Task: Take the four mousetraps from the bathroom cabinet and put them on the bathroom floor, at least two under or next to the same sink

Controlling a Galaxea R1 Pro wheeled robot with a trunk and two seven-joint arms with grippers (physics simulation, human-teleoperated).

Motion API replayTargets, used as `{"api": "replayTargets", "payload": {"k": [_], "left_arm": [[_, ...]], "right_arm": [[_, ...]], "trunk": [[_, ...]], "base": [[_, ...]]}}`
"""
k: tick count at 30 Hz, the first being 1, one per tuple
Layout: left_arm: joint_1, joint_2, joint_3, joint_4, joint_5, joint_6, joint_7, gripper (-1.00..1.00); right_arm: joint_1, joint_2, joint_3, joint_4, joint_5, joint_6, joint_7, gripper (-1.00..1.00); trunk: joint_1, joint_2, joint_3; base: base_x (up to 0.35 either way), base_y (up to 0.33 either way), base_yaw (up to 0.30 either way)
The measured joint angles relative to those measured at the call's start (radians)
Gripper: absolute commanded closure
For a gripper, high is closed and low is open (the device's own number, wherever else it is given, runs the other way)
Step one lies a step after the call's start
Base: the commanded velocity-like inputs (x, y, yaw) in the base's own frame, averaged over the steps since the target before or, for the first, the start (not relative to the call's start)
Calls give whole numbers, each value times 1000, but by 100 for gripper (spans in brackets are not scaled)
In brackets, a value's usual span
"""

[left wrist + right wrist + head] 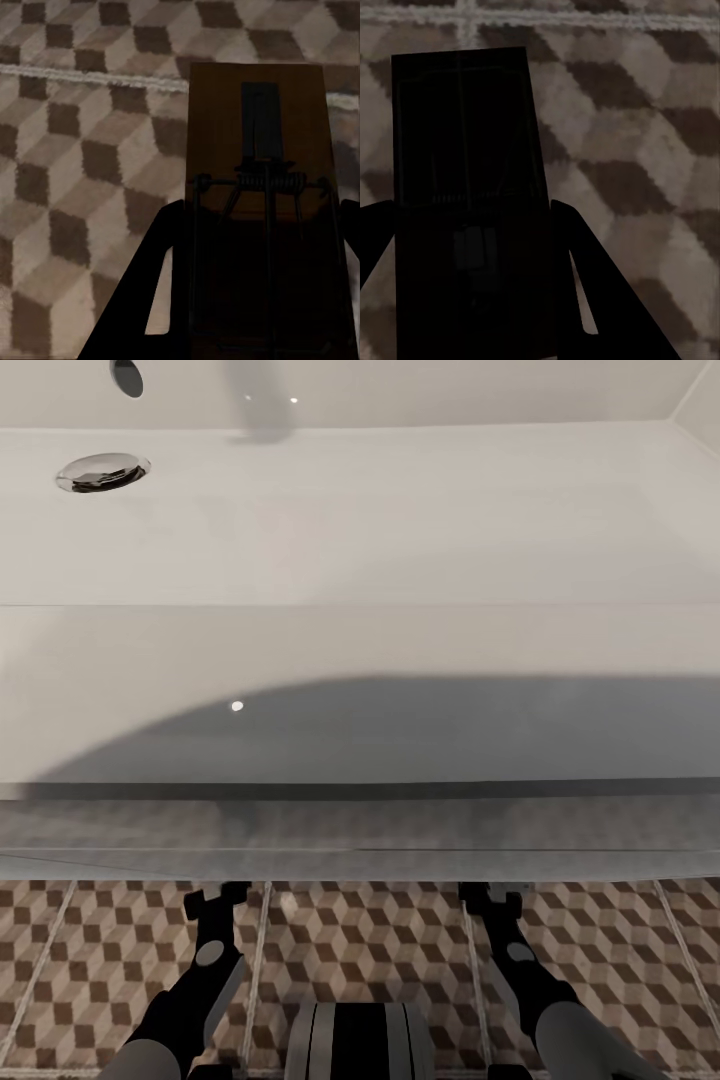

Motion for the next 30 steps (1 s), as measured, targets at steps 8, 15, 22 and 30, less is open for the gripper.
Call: {"api": "replayTargets", "payload": {"k": [8,15,22,30], "left_arm": [[0,1,0,-1,-1,24,-8,100],[0,1,0,-1,1,24,-8,100],[0,1,0,-1,3,24,-8,100],[0,1,0,-1,3,24,-8,100]], "right_arm": [[0,0,-2,29,0,1,7,100],[0,0,-2,47,0,1,9,100],[0,0,-2,53,2,-2,9,100],[0,0,-1,53,3,-2,9,100]], "trunk": [[0,0,0],[0,0,0],[0,0,0],[0,0,0]], "base": [[0,0,0],[0,0,0],[0,0,0],[0,0,0]]}}
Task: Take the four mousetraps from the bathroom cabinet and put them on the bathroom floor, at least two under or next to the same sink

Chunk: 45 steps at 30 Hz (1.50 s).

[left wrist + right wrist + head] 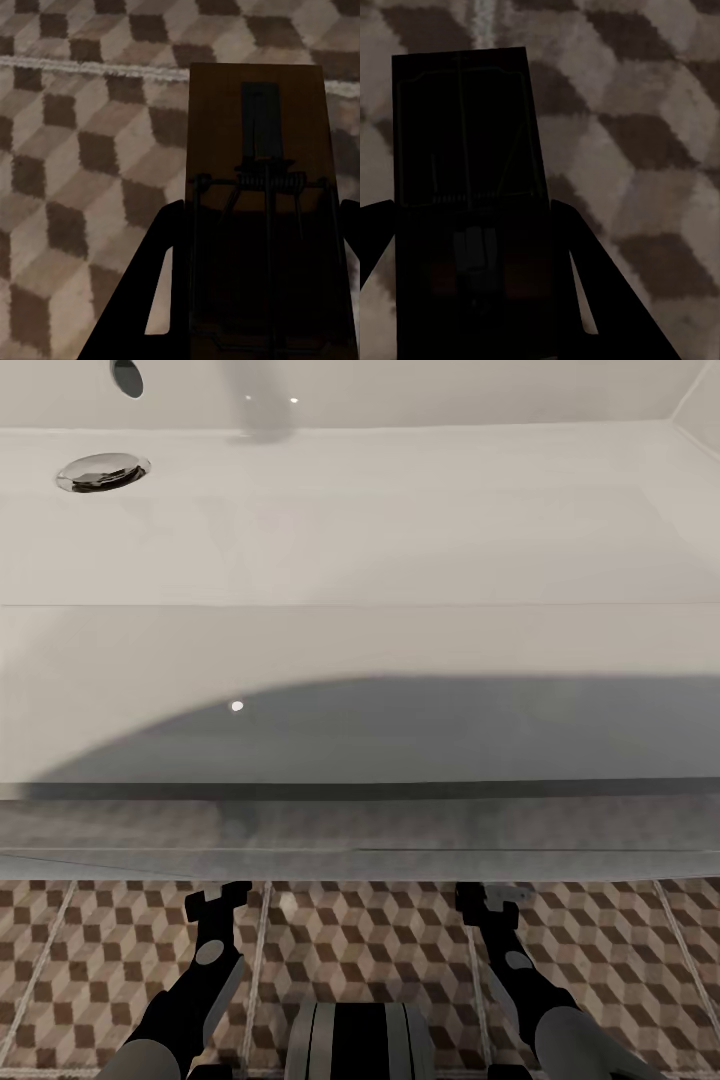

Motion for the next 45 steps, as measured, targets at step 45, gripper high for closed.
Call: {"api": "replayTargets", "payload": {"k": [45], "left_arm": [[0,62,4,12,-1,124,-128,100]], "right_arm": [[0,0,-1,-2,4,-5,0,100]], "trunk": [[0,0,0]], "base": [[0,0,0]]}}
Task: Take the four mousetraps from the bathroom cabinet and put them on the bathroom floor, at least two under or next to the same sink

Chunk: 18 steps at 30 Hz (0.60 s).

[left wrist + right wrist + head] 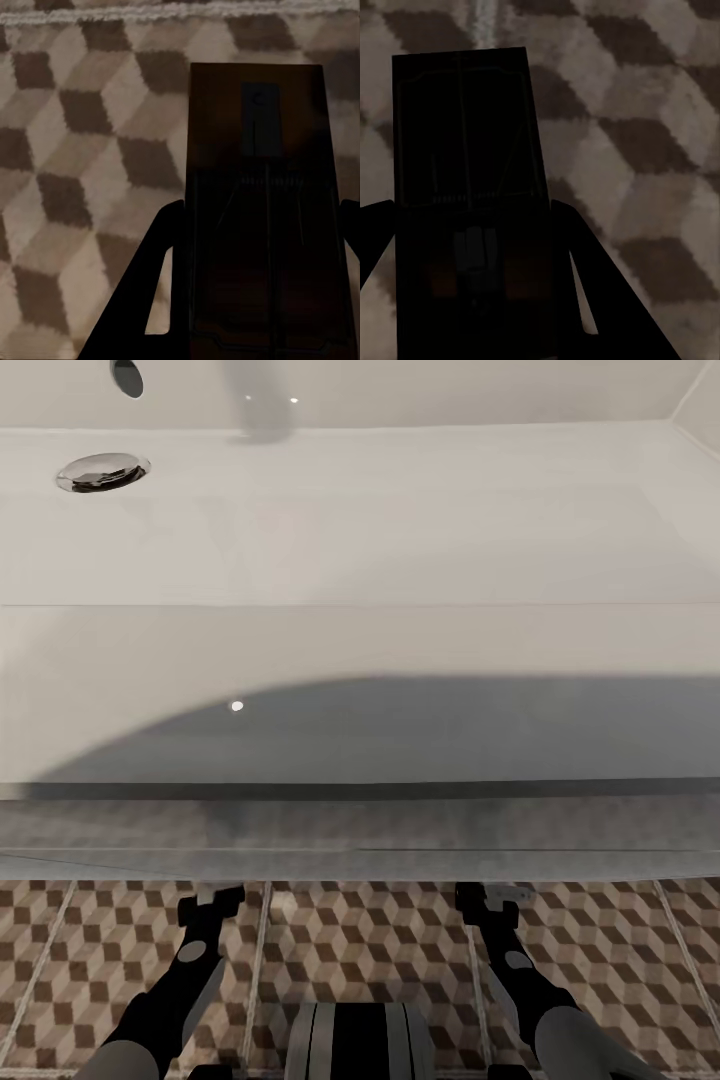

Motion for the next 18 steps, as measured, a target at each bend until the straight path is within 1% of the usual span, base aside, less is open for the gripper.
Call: {"api": "replayTargets", "payload": {"k": [9,18], "left_arm": [[-4,0,-1,36,0,3,-4,100],[-6,-2,-1,42,1,-7,-4,100]], "right_arm": [[0,0,0,-3,-1,0,0,100],[0,0,-1,-12,-1,-1,0,100]], "trunk": [[0,0,0],[0,0,0]], "base": [[0,0,0],[0,0,0]]}}
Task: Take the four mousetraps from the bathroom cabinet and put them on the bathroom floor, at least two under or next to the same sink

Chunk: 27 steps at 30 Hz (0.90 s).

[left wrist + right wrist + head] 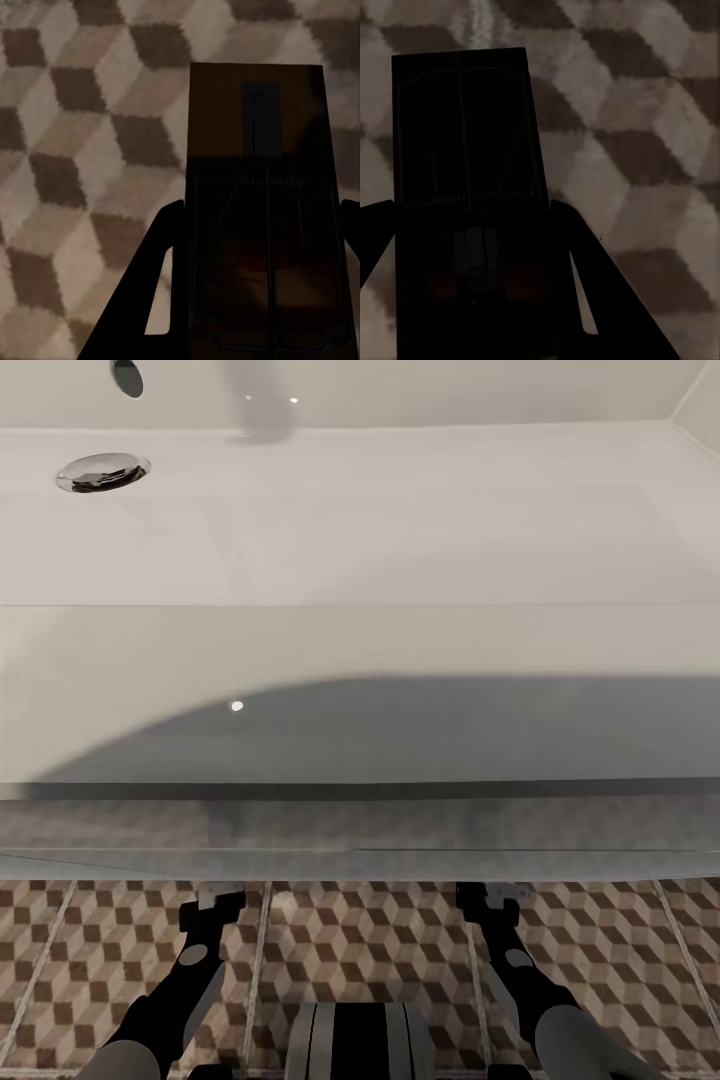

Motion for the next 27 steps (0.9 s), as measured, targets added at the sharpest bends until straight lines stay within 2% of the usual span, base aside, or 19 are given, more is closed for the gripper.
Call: {"api": "replayTargets", "payload": {"k": [13,27], "left_arm": [[0,-2,0,0,-2,-42,0,100],[-6,-5,0,-1,2,-47,0,100]], "right_arm": [[-2,0,-1,-17,0,0,0,100],[-3,0,-1,-17,0,-1,0,100]], "trunk": [[0,0,0],[0,0,0]], "base": [[0,0,0],[0,0,0]]}}
